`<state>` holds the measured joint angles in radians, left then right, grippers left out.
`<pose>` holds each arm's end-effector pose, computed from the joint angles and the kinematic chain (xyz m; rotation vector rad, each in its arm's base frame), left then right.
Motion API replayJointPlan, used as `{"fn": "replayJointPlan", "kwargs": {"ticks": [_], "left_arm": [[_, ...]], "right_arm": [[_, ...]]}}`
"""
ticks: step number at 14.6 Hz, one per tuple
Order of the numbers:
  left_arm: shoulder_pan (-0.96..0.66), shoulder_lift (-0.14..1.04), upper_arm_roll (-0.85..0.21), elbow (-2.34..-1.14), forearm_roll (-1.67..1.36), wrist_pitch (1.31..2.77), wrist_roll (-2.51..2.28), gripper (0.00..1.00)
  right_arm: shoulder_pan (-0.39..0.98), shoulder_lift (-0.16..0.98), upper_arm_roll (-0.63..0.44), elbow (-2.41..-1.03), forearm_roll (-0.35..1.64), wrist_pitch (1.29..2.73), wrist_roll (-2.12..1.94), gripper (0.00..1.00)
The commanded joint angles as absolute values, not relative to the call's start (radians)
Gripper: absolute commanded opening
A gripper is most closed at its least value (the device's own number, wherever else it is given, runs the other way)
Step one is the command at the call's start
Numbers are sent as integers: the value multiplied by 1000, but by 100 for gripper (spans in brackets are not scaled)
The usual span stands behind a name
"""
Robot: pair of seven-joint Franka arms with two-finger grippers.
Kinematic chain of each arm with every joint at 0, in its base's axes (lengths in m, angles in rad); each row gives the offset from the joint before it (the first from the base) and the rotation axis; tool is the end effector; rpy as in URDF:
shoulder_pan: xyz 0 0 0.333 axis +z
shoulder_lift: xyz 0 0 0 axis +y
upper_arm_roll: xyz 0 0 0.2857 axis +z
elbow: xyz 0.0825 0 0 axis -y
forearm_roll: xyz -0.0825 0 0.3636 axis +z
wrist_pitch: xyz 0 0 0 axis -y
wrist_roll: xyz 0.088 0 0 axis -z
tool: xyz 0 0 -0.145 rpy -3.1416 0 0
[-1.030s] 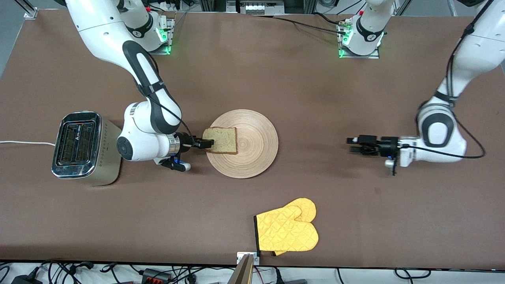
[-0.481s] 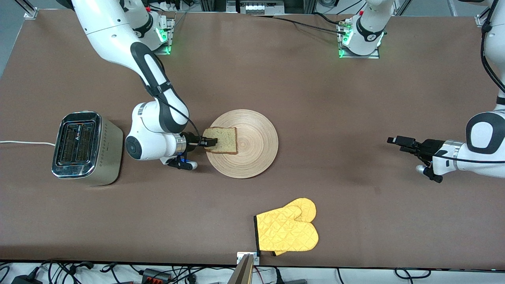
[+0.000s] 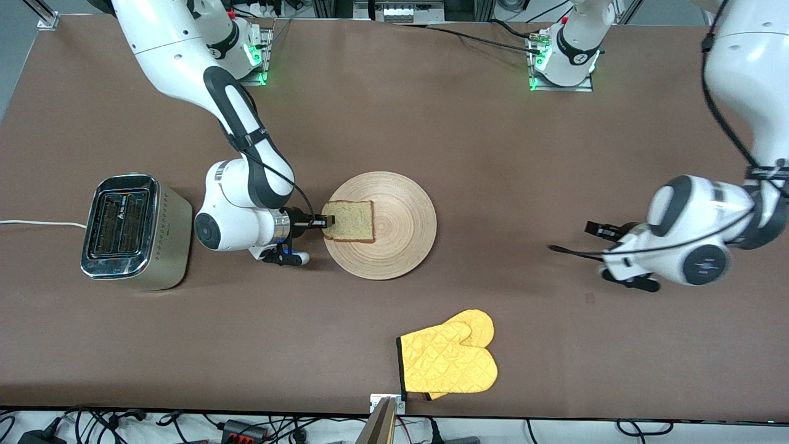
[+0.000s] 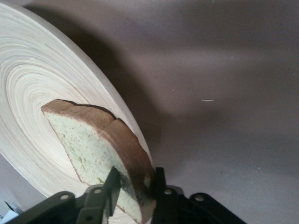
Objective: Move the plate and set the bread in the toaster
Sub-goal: 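Grasp the bread slice with the right gripper while the left arm returns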
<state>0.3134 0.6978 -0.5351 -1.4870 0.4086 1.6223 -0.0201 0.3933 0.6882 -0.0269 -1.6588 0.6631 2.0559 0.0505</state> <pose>0.6023 -0.0459 0.2273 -2.9370 0.4351 0.6751 0.5573 0.2721 0.1537 -2.6445 0.1113 0.5140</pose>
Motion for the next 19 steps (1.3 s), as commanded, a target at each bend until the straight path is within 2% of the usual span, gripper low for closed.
{"fn": "replayJointPlan", "kwargs": {"ticks": [1,5,8,10,11,15,18,19], "left_arm": [[268,675,-529,-1468,427,1605,-75,100],[261,560,-549,-1378,387,1539,-91,100],[262,502,-558,-1278,355,1450,-81,100],[265,425,-528,-1285,248,1456,-86,100],[261,375,-476,-1301,174,1456,-87,100],[137,108,-221,-1536,12,1503,-87,100],[120,-134,-172,-1835,9,1736,-81,100],[120,-171,-169,-1879,11,1774,-78,100]], "right_arm": [[388,690,-28,-1644,673,2052,18,29],[388,690,-29,-1634,670,2052,17,19],[388,692,-32,-1634,669,2057,17,17],[387,696,-34,-1634,654,2060,14,17],[387,698,-34,-1635,638,2062,5,17],[371,712,-35,-1634,611,2063,-2,17],[368,710,-35,-1626,609,2062,-2,18],[368,709,-35,-1609,609,2056,-2,18]]}}
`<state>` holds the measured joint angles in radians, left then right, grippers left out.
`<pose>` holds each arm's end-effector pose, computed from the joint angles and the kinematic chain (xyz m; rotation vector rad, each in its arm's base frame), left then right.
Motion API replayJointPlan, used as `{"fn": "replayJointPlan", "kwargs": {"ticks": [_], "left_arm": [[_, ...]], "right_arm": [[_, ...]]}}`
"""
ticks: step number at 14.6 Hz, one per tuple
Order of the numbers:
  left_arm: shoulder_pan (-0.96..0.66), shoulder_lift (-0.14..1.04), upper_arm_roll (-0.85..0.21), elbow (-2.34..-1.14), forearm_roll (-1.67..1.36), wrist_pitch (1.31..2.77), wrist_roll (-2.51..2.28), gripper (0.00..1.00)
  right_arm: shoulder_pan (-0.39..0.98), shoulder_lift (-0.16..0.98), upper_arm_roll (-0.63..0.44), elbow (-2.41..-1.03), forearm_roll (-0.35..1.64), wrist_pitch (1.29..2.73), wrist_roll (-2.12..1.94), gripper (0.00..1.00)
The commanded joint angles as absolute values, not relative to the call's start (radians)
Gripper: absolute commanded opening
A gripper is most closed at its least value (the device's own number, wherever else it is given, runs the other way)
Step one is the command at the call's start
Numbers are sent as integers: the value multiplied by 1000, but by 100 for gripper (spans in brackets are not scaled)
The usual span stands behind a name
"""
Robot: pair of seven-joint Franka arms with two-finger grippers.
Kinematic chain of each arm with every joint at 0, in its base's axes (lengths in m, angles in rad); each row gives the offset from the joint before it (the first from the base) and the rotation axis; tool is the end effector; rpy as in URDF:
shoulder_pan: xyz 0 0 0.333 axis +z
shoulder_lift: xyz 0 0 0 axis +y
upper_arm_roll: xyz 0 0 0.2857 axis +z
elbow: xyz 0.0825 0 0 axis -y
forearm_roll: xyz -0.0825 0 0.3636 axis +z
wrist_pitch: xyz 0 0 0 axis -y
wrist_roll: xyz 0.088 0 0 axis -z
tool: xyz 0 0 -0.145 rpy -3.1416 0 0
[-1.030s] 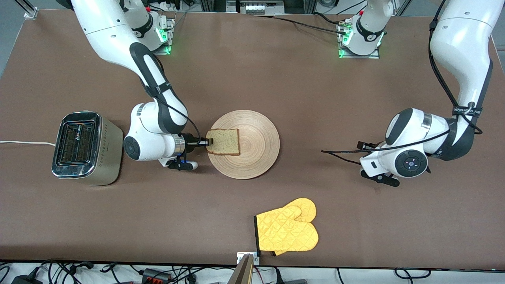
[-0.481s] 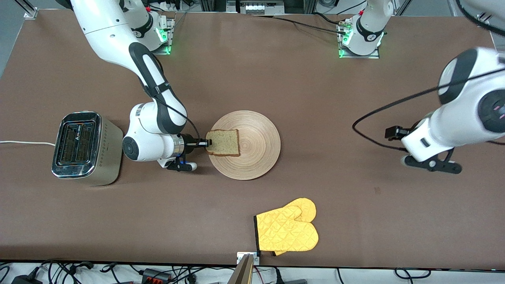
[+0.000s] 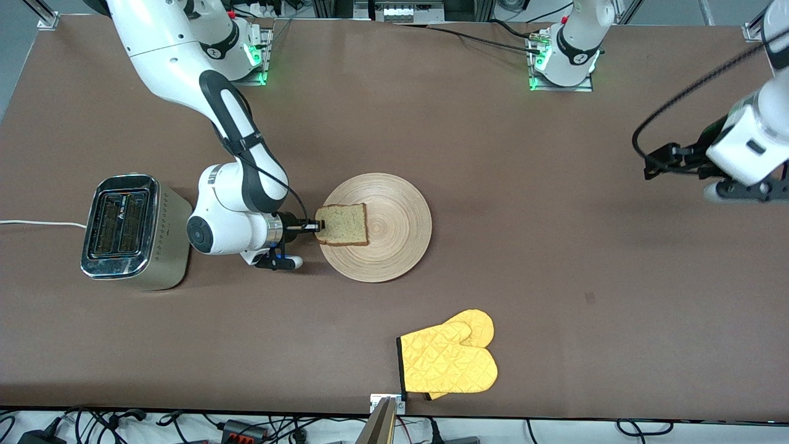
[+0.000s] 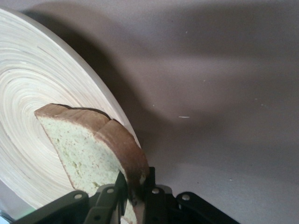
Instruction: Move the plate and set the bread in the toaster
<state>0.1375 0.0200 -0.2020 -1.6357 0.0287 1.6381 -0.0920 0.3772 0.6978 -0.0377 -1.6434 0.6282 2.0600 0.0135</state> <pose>0.5420 -0.0302 0.5221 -3.1154 -0.0395 0.0237 0.5679 0.2557 0.1521 -2.6737 0.0655 0.4770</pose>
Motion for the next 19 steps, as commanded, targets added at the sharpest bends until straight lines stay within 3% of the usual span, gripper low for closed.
{"fn": "replayJointPlan", "kwargs": {"ticks": [1,5,8,15,19], "left_arm": [[118,-169,-166,-1878,11,1776,-74,100],[69,-135,-121,-1809,14,1761,-77,100],[-63,-114,3,-1755,12,1658,-74,100],[-25,27,-15,-1585,9,1609,-77,100],[-11,26,-15,-1589,9,1582,-69,100]], "right_arm": [[370,706,-35,-1597,609,2052,-2,18],[382,704,-34,-1586,574,2052,-52,18],[380,704,-32,-1586,439,2059,-66,18],[416,704,-28,-1562,272,2062,-60,18],[417,704,-28,-1560,267,2062,-64,18]]}}
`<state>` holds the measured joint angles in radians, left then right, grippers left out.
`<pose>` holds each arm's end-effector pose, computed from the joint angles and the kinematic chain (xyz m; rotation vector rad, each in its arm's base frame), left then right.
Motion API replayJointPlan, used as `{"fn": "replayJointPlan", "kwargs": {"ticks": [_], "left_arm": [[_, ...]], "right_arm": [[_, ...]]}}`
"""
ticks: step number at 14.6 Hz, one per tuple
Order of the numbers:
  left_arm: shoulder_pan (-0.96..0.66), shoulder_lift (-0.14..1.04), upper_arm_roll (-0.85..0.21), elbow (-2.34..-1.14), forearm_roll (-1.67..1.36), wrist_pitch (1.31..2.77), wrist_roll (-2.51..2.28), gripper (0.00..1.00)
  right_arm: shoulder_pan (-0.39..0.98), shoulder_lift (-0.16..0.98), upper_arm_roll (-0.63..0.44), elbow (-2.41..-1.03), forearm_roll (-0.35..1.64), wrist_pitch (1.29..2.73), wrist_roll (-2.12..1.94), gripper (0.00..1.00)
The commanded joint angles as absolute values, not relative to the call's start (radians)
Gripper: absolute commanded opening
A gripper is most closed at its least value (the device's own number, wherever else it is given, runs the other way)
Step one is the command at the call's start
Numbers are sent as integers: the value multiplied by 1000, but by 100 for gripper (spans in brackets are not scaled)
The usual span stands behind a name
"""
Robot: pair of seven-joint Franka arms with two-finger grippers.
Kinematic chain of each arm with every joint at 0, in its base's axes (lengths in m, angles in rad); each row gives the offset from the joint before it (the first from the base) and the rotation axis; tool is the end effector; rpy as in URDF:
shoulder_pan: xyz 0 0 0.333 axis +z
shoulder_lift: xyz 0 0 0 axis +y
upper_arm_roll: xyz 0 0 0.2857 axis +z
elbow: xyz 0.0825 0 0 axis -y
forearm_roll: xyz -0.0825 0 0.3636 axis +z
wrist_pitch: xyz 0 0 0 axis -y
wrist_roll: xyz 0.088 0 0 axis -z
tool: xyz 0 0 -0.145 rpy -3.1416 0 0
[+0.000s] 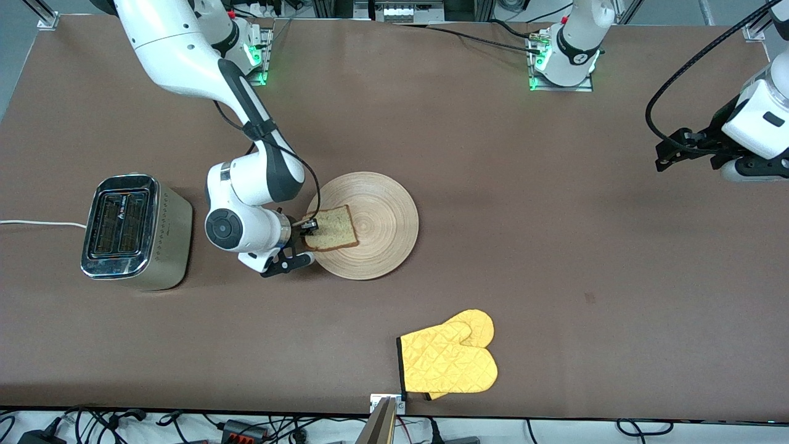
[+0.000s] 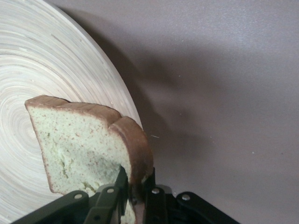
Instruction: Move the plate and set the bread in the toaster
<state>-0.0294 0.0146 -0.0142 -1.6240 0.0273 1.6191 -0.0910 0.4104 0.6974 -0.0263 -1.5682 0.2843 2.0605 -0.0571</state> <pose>0.5398 -0.0197 0.5285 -3.1124 -0.0713 0.0275 0.5816 0.2625 0.1721 -2.9088 -0.4181 0.3486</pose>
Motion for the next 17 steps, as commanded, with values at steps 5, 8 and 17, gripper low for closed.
{"fn": "replayJointPlan", "kwargs": {"ticks": [5,8,17], "left_arm": [[-5,23,-29,-1592,9,1580,-69,100],[43,20,-80,-1592,9,1582,-71,100],[44,15,-112,-1600,23,1594,-77,100]], "right_arm": [[417,704,-28,-1560,268,2063,-63,18],[419,706,-28,-1560,265,2065,-72,19],[410,707,-31,-1531,267,2063,-68,18]]}}
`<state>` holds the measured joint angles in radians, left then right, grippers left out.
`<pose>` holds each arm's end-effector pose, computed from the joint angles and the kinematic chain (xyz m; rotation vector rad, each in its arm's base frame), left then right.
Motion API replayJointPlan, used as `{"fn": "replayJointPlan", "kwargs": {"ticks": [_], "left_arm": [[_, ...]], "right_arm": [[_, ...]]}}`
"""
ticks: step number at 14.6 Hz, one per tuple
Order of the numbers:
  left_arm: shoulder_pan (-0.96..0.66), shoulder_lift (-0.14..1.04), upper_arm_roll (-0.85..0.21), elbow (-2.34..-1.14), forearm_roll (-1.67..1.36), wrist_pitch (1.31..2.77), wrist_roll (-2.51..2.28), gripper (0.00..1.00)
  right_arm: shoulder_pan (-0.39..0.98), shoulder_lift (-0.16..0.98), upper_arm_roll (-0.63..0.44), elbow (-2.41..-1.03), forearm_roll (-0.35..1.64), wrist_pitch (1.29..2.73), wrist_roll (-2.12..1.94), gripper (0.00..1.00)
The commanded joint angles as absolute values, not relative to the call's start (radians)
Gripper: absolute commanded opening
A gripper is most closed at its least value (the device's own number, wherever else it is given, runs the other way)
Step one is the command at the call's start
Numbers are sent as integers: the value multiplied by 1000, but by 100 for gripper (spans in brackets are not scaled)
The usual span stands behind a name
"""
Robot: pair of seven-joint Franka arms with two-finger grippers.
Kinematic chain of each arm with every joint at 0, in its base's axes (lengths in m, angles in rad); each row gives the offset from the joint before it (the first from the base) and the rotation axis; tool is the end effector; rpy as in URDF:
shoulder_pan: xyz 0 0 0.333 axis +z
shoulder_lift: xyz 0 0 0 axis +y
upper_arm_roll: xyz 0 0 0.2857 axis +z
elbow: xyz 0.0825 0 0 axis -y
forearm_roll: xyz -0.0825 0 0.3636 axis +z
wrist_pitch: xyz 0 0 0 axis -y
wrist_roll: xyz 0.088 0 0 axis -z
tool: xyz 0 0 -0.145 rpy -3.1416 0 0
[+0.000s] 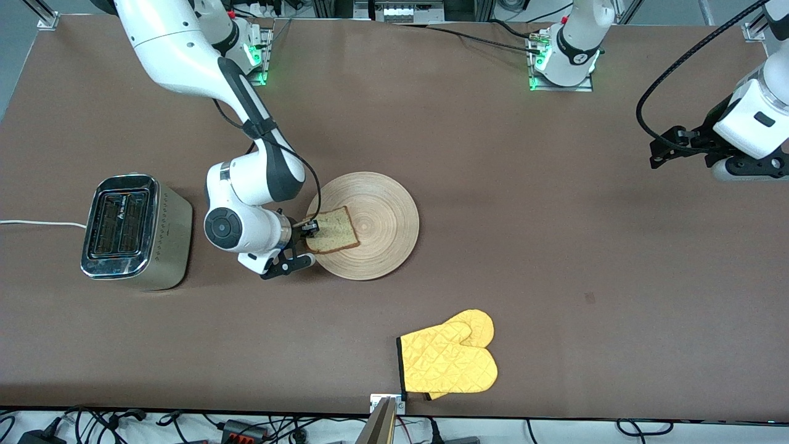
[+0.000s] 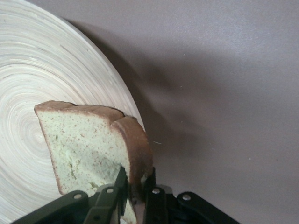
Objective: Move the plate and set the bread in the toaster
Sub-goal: 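Carry the bread slice over the toaster slot with the right gripper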
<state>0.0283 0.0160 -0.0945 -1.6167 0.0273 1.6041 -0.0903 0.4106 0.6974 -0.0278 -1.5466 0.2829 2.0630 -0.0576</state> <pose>0.5380 -0.0315 0.5298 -3.1132 -0.0355 0.0411 0.5887 0.2646 0.1807 -2.9086 -0.4224 0.3130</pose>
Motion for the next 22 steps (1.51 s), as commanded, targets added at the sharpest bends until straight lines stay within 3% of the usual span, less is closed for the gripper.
{"fn": "replayJointPlan", "kwargs": {"ticks": [1,3,7,10,14,20,22], "left_arm": [[51,15,-112,-1600,23,1594,-75,100],[51,15,-112,-1600,23,1608,-75,100],[51,15,-112,-1600,23,1609,-75,100],[52,5,-110,-1601,23,1598,-77,100],[54,6,-103,-1601,21,1600,-83,100],[55,8,-101,-1598,21,1600,-84,100],[54,8,-104,-1598,21,1600,-84,100]], "right_arm": [[410,707,-31,-1531,267,2063,-66,18],[407,706,-32,-1531,268,2063,-63,17],[399,681,-40,-1471,267,2034,-60,0],[388,621,-69,-1418,265,1944,-57,0],[402,516,-198,-1387,236,1752,-52,0],[403,397,-339,-1382,31,1579,58,0],[400,382,-342,-1324,-55,1548,57,0]]}}
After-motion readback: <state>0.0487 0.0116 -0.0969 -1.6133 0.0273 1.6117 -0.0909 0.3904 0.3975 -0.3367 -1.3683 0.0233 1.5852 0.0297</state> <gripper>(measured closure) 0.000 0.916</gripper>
